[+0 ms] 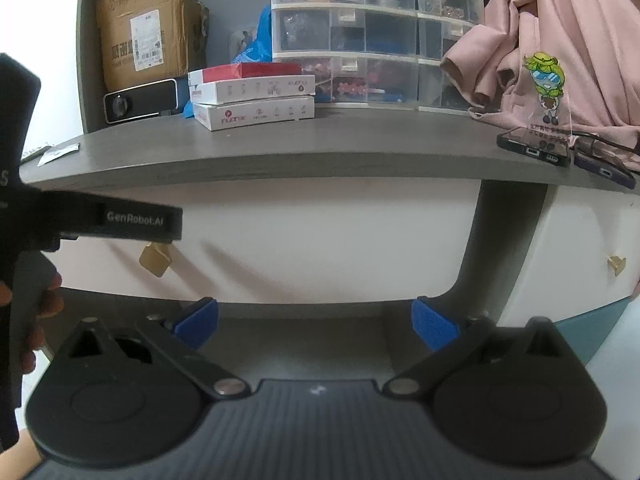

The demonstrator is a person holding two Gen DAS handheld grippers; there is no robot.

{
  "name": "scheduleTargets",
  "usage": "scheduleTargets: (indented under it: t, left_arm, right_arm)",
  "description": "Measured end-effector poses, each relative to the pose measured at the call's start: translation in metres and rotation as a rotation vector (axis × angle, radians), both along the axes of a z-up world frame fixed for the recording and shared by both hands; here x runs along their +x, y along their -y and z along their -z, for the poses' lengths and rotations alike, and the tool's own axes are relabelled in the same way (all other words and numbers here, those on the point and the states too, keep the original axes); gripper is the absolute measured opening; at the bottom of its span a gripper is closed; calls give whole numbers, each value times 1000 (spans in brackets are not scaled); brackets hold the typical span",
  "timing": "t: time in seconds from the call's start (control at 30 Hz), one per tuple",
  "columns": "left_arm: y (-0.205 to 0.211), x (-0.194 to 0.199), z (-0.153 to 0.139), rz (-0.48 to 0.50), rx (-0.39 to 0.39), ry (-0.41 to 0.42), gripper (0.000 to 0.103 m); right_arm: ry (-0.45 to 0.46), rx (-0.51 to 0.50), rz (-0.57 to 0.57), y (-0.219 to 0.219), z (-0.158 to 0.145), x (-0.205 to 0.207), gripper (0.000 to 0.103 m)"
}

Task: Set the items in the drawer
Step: 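Move the left gripper down toward the gold drawer knob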

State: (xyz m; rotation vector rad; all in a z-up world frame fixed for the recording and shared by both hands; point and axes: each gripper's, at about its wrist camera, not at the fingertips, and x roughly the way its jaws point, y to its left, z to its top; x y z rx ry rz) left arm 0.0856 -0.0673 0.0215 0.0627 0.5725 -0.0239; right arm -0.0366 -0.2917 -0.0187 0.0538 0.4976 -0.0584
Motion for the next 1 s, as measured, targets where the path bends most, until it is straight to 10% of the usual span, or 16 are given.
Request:
scheduleTargets:
  t: [1.0]
  left_arm:
    - [11,27,-14,8,10,-127,102]
  right_arm:
    - [0,33,-9,6,4,1,103]
